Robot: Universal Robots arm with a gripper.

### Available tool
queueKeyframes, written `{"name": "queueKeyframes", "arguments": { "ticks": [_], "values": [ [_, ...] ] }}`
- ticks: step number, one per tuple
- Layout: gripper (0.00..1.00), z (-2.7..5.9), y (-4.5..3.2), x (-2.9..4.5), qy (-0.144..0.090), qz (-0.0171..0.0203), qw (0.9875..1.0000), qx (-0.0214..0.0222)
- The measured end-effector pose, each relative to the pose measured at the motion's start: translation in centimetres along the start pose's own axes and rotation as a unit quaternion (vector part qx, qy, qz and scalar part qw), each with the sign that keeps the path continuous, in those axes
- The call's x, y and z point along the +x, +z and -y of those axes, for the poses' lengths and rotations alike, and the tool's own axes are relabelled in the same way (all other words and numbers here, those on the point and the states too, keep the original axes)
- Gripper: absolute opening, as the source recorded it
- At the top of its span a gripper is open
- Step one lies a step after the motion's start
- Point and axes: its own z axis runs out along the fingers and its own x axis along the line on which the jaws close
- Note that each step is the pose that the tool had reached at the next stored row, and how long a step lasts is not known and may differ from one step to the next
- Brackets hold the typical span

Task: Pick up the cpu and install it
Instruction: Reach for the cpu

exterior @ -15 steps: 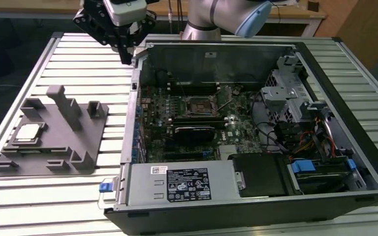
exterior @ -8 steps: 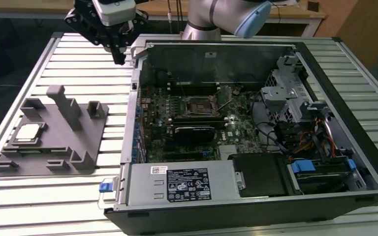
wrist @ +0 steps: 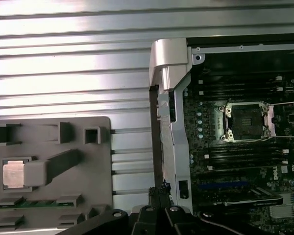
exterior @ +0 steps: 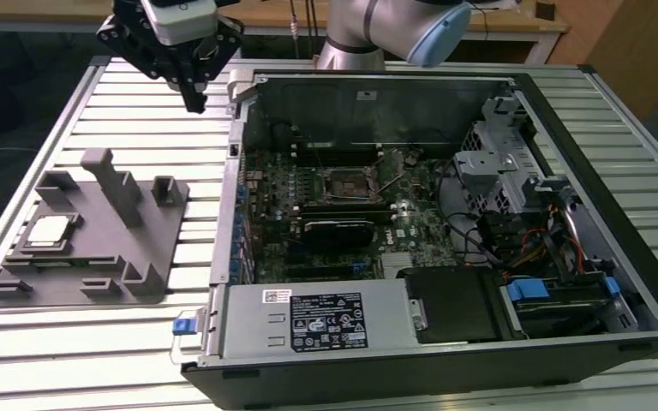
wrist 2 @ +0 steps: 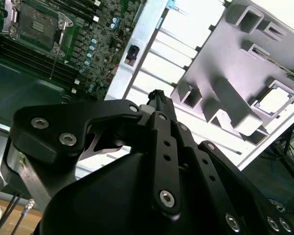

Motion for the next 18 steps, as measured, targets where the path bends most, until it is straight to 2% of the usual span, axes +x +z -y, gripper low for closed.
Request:
{"name": "queueKeyframes", "arguments": {
  "ticks": [6, 18],
  "values": [
    [0.11, 0.11, -0.02, 0.88, 0.0, 0.0, 1.0, 0.0],
    [0.11, 0.45, -0.1, 3.38, 0.0, 0.0, 1.0, -0.0001]
  ]
}}
